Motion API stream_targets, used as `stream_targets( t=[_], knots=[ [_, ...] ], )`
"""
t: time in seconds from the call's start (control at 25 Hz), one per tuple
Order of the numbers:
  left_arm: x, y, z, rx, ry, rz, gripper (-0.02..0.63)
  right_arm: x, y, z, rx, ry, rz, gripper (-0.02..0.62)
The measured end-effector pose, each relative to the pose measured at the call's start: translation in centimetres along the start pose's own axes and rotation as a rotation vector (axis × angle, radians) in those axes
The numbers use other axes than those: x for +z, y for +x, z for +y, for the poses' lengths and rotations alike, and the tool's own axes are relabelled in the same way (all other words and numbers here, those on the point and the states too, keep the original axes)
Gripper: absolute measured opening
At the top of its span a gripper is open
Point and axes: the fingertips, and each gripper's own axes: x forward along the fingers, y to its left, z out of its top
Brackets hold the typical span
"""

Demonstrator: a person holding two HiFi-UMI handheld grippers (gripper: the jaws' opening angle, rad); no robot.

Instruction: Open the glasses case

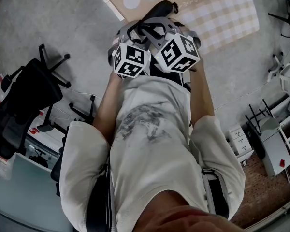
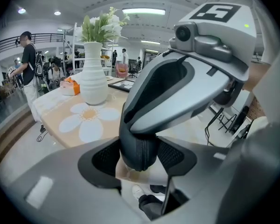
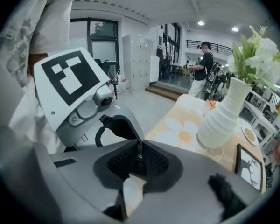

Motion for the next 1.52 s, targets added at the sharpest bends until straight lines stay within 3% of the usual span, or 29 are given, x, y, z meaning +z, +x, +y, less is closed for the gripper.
stream_targets(
  t=[0.56,0.8,1.04,1.24,1.52],
  knots=[
    [0.1,-0.1,0.0,-0.017,-0.019,-0.013,0.259,-0.6,-1.3,-1.5,-0.115,0.015,0.050,0.014],
    [0.0,-0.1,0.1,-0.016,-0.026,-0.013,0.259,-1.0,-2.4,-1.9,-0.127,0.048,0.009,0.014],
    [0.2,-0.1,0.1,-0.015,-0.034,-0.016,0.259,0.9,-2.2,0.5,-0.050,0.069,-0.100,0.015],
    [0.3,-0.2,0.1,-0.015,-0.045,-0.016,0.258,-0.2,-0.9,0.9,-0.074,0.026,-0.027,0.014],
    [0.4,0.0,0.1,-0.019,-0.054,-0.017,0.258,-0.5,-1.0,0.6,-0.120,0.036,-0.027,0.015]
  ],
)
